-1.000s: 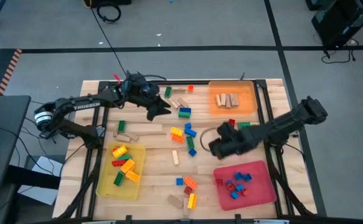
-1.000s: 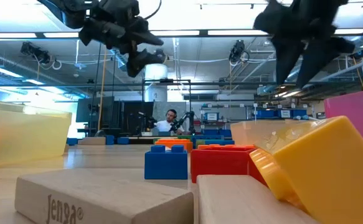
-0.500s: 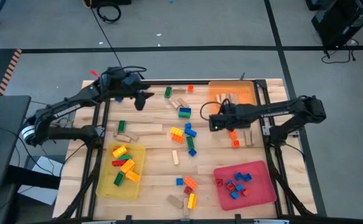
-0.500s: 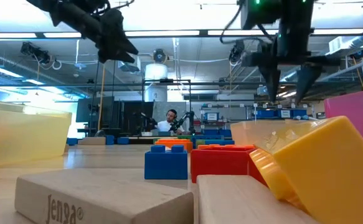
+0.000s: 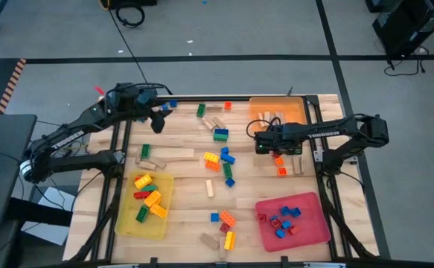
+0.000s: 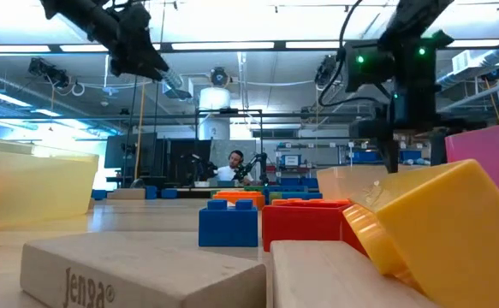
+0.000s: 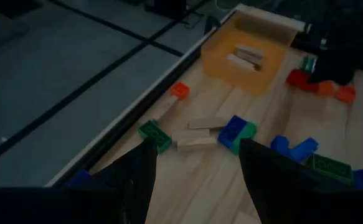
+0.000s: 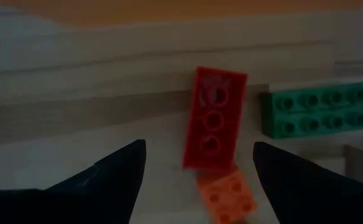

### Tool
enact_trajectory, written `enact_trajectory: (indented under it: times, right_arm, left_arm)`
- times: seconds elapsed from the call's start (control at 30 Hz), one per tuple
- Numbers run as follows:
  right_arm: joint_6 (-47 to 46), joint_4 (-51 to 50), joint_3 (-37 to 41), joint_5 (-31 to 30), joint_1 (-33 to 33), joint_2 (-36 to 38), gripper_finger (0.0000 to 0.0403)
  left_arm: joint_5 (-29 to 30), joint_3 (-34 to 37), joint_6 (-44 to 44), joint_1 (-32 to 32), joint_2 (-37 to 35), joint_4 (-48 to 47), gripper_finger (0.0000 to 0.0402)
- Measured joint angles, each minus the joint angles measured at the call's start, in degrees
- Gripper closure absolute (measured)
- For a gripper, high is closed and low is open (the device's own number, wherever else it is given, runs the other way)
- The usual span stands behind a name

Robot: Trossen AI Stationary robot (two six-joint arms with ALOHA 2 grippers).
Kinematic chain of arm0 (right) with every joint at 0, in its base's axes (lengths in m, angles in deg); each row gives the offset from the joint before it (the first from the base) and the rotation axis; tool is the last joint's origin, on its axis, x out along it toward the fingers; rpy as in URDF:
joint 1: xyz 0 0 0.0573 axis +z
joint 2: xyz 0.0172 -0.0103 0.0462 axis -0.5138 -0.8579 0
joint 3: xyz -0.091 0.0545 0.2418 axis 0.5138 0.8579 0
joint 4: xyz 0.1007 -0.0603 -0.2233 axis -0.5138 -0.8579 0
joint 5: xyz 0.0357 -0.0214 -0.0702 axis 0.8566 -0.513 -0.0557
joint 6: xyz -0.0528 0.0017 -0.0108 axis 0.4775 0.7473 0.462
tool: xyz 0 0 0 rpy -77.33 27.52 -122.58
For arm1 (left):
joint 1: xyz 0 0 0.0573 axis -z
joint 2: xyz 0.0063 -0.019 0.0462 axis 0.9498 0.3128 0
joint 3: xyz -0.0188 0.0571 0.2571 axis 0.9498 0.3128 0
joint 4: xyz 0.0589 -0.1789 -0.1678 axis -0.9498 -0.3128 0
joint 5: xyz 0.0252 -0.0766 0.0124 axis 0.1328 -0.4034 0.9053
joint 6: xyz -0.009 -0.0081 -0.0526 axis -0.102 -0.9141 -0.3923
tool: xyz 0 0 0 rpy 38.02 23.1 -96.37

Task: Sort blocks by size
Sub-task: Put the large red game piece into the yellow bin

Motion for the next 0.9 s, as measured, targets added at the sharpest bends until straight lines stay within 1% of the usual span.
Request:
enact_trajectory:
  times: [0.2, 0.37, 0.57, 0.7, 0.8, 0.9]
  right_arm:
    - [1.2, 9.4, 4.4, 0.3, -1.1, 0.1, 0.0110]
    - [-0.4, 10.6, 6.9, 1.0, -2.6, 0.1, 0.0127]
    - [2.0, 13.3, 6.7, 1.2, -2.9, 0.0, 0.0143]
    - [3.6, 13.2, 6.6, 1.3, -3.0, 0.0, 0.0152]
    - [4.9, 13.5, 6.6, 2.6, -3.1, 0.0, 0.0173]
    - [5.9, 14.7, 6.6, 3.6, -2.8, 0.0, 0.0212]
  left_arm:
    - [-0.3, 0.0, -0.2, 0.1, -1.0, -0.2, 0.0167]
    - [-0.3, 0.0, -0.3, 0.1, -0.6, 0.8, 0.0167]
    - [-0.4, 0.0, -0.6, 0.1, -0.6, 2.0, 0.0167]
    - [-0.5, 0.0, -0.7, 0.1, -0.6, 3.1, 0.0167]
    - [-0.5, 0.0, -2.7, 0.1, -0.6, 3.9, 0.0167]
    - [-0.5, 0.0, -5.0, 0.1, -0.6, 4.3, 0.0167]
